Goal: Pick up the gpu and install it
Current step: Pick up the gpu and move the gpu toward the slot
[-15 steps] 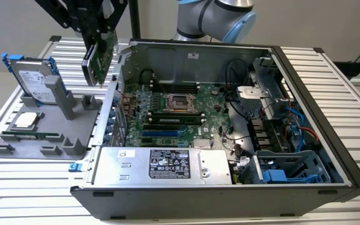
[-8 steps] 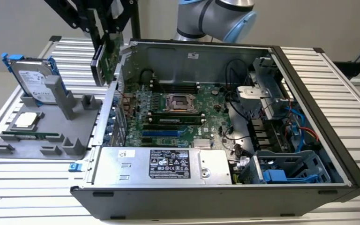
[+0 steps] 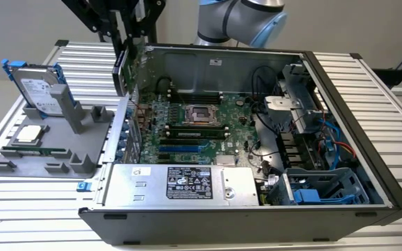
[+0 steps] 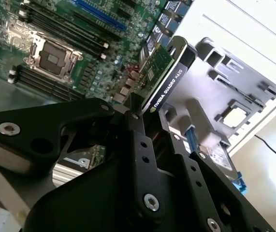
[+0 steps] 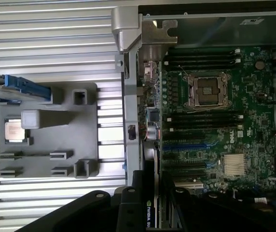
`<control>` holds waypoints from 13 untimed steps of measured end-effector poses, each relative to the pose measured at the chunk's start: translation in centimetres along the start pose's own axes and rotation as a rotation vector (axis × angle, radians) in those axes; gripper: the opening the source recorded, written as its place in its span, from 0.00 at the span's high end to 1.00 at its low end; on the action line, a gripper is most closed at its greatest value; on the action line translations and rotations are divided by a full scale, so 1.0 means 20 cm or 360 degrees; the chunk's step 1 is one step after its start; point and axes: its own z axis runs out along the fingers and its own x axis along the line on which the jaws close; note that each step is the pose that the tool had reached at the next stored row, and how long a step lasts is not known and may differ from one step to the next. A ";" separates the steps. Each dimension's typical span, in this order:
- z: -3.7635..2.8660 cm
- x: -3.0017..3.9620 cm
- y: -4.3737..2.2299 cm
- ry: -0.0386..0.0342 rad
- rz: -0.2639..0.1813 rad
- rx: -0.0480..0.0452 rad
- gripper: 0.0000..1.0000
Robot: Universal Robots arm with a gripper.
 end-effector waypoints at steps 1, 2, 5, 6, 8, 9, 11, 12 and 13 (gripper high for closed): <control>0.000 -0.009 0.001 0.0000 0.0000 0.0000 1.00; 0.000 -0.019 0.001 0.0000 0.0000 0.0000 1.00; 0.000 -0.045 0.003 0.0000 0.0000 0.0000 1.00; 0.000 -0.053 0.003 0.0000 0.0000 0.0000 1.00; 0.001 -0.071 0.004 0.0000 0.0000 0.0000 1.00; 0.001 -0.080 0.005 0.0000 0.0000 0.0000 1.00; 0.001 -0.098 0.006 0.0000 0.0000 0.0000 1.00; 0.001 -0.108 0.007 0.0000 0.0000 0.0000 1.00; 0.001 -0.118 0.007 0.0000 0.0000 0.0000 1.00</control>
